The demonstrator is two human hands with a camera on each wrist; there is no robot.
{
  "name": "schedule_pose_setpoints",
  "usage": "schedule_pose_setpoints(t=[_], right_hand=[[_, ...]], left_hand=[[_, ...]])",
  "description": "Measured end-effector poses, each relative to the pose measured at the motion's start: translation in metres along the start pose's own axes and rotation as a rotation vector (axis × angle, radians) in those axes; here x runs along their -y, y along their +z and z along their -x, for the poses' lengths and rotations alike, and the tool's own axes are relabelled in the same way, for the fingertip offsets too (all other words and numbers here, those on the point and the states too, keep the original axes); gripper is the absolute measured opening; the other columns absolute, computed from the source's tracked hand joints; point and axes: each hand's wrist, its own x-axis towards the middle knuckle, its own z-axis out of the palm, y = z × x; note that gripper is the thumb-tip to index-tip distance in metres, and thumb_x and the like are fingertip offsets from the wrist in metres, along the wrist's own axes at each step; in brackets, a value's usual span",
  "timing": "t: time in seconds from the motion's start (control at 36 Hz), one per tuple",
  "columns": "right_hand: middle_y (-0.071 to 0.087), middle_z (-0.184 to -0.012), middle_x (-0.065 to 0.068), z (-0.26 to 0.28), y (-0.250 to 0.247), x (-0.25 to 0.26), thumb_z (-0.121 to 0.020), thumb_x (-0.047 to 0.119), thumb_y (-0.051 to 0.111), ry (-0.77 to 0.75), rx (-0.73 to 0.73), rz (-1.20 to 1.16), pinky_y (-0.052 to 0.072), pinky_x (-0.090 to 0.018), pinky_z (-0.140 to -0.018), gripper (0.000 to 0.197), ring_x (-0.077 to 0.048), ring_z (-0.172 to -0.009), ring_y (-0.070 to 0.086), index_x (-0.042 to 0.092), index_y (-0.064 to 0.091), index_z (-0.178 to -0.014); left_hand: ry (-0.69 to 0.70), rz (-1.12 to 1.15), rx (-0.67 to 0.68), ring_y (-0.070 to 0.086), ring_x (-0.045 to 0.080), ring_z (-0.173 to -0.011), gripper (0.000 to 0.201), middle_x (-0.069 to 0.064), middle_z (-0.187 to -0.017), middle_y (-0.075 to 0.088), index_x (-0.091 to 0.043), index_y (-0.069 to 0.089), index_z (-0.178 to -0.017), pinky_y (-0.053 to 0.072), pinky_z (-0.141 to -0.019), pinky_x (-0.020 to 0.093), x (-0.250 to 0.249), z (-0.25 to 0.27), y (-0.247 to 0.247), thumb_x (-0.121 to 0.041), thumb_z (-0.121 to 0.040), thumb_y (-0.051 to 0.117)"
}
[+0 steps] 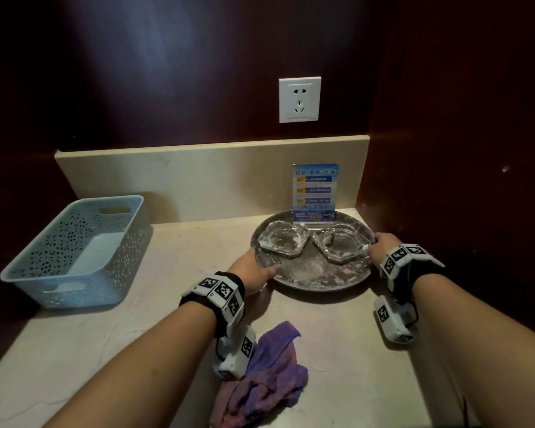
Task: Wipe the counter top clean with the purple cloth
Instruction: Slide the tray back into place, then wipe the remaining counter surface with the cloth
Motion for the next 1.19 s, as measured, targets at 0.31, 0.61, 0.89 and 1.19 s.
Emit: schedule_pose_setpoints(t=[0.31,0.61,0.89,1.19], right_hand=[[0.052,-0.132,-0.024,0.016,-0.005,-0.001,-0.095,0.004,0.045,0.018,0.051,-0.001,0.040,-0.031,-0.085,0.037,-0.036,-0.123,0.049,-0.006,0.049,-0.130],[0.040,-0.147,-0.018,0.064,0.003,0.040,-0.097,0.016,0.045,-0.082,-0.023,0.072,0.037,-0.035,-0.107,0.047,-0.033,-0.132,0.043,0.007,0.039,-0.143],[0.031,-0.153,-0.009,0.117,0.041,0.069,-0.096,0.028,0.052,-0.249,0.032,-0.034,0.046,-0.037,-0.093,0.053,-0.029,-0.121,0.051,0.025,0.036,-0.146],[0.041,-0.148,-0.010,0.165,0.042,0.063,-0.096,0.030,0.050,-0.375,0.142,0.099,0.041,-0.033,-0.099,0.050,-0.029,-0.124,0.051,0.024,0.040,-0.145]], left_hand=[[0.009,-0.128,0.117,0.056,0.024,-0.116,0.048,0.005,-0.129,0.060,-0.018,0.047,-0.133,0.041,-0.095,0.028,-0.004,0.010,-0.008,-0.032,-0.089,0.060],[-0.009,-0.164,0.058,0.052,0.026,-0.125,0.070,0.010,-0.142,0.049,-0.012,0.034,-0.144,0.040,-0.109,0.038,0.010,0.035,-0.044,-0.044,-0.087,0.060],[0.174,-0.321,0.290,0.044,0.020,-0.132,0.075,0.006,-0.150,0.036,-0.022,0.029,-0.147,0.033,-0.103,0.022,0.027,0.099,-0.034,-0.045,-0.084,0.063],[0.203,-0.503,0.220,0.033,0.028,-0.136,0.085,0.008,-0.149,0.032,-0.028,0.024,-0.147,0.029,-0.115,0.041,0.047,0.130,-0.006,-0.059,-0.078,0.061]])
